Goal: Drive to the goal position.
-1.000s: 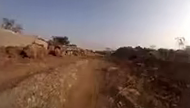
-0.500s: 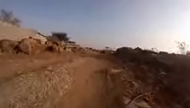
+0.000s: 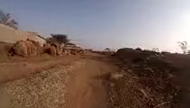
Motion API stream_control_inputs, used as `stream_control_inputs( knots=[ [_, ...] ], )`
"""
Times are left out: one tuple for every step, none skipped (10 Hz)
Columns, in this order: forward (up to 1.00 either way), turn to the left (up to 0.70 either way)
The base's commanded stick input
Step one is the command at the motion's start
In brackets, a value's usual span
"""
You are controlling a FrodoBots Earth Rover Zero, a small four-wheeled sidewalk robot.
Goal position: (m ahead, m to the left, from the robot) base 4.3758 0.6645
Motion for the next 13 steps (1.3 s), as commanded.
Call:
stream_control_inputs(
  knots=[
    [0.7,0.0],
    [0.7,0.0],
    [0.7,0.0],
    [0.7,0.0],
    [0.7,0.0],
    [0.7,0.0],
    [0.7,0.0],
    [0.7,0.0],
    [0.7,0.0],
    [0.7,0.0],
    [0.7,0.0],
    [0.7,0.0],
    [0.7,0.0]
  ],
)
